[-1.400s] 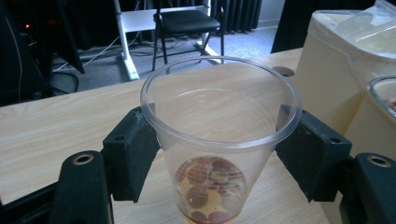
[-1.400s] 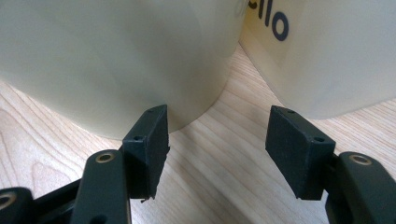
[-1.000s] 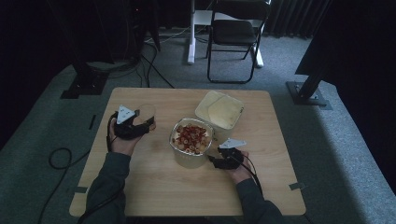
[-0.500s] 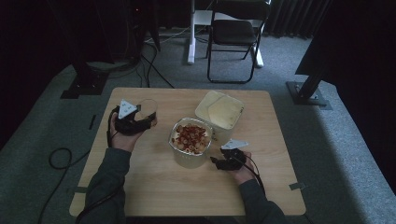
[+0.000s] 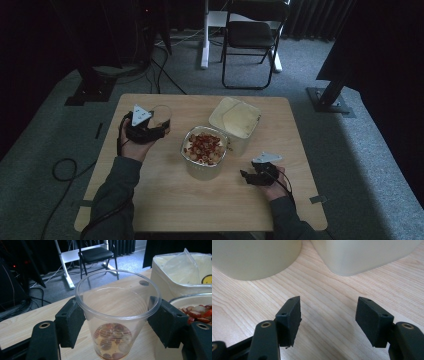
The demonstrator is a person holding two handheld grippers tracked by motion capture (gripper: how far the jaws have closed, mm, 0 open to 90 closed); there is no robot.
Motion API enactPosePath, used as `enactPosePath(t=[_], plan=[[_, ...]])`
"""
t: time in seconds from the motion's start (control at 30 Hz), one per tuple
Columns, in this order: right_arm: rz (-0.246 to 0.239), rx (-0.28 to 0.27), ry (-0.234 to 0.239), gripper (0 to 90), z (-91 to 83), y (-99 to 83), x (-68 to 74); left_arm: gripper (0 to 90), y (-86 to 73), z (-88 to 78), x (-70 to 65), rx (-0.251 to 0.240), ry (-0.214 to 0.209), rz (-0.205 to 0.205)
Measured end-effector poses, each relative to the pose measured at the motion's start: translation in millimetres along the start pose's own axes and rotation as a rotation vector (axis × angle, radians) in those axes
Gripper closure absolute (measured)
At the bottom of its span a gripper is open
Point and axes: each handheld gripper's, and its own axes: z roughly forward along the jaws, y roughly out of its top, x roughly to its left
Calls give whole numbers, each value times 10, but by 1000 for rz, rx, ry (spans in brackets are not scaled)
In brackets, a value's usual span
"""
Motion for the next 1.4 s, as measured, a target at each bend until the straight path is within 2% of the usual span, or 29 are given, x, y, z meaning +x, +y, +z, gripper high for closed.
enactPosePath(t=[0.23,0.27,0.4,0.47,0.53,0.73,0.77,0.8,0.87,1.17,1.4], plan=[[-39,34,-22,356,53,-16,44,313,43,8,-32,18,26,57],[-40,36,-24,356,58,-19,45,316,56,9,-41,25,32,75],[-35,34,-25,355,59,-28,33,322,92,12,-98,48,54,157],[-34,30,-21,353,62,-33,23,322,114,11,-146,63,73,217],[-29,28,-18,353,63,-35,20,322,133,12,-186,71,86,252],[-23,27,-18,352,62,-40,20,324,189,10,-328,101,144,388],[-23,27,-18,352,62,-40,20,325,189,10,-328,101,144,388],[-25,26,-17,352,62,-40,19,325,200,0,-396,104,172,451],[-23,25,-15,351,63,-42,17,328,207,-8,-445,105,189,494],[-21,23,-14,352,62,-45,18,333,211,-21,-644,108,240,670],[-20,19,-13,352,63,-49,15,334,226,-24,-758,102,262,771]])
